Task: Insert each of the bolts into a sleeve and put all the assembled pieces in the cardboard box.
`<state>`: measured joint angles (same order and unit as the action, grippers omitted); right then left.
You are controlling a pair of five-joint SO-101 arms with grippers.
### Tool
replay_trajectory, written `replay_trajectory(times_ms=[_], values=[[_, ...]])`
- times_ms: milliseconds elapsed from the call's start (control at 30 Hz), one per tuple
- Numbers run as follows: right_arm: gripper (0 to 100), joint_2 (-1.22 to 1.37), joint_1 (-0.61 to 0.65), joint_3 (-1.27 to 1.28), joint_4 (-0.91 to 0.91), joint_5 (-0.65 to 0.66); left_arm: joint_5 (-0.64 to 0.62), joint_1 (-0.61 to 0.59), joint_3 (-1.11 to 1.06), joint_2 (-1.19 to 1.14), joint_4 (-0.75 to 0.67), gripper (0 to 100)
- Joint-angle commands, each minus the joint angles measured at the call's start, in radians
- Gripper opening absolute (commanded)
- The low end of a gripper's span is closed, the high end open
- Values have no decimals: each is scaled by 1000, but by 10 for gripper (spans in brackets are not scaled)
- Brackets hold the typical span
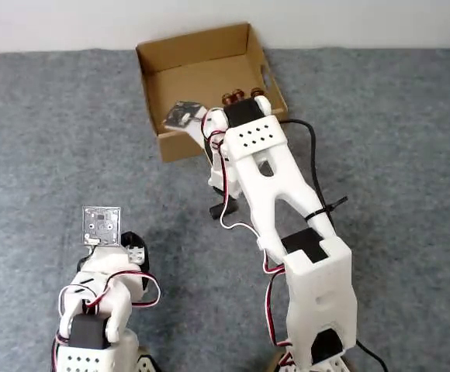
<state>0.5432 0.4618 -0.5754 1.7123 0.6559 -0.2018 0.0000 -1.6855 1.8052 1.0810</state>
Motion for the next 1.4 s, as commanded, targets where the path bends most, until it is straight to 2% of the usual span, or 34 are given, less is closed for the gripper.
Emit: replay_trajectory(times_ms=[0,133,433,600,900,1267,1367], values=[[125,35,-13,-6,-12,97,6,-6,2,6,-31,5],[243,81,-5,-6,-12,129,6,-6,2,6,-31,5],[242,130,54,-6,-88,135,6,-6,2,6,-31,5],[242,160,81,-6,-102,193,6,-6,2,5,-41,5],[242,225,85,-8,-107,195,6,-6,2,5,-41,5],[240,286,127,-8,-216,196,6,-6,2,5,-41,5],[176,302,127,-8,-202,196,6,-6,2,5,-41,5]])
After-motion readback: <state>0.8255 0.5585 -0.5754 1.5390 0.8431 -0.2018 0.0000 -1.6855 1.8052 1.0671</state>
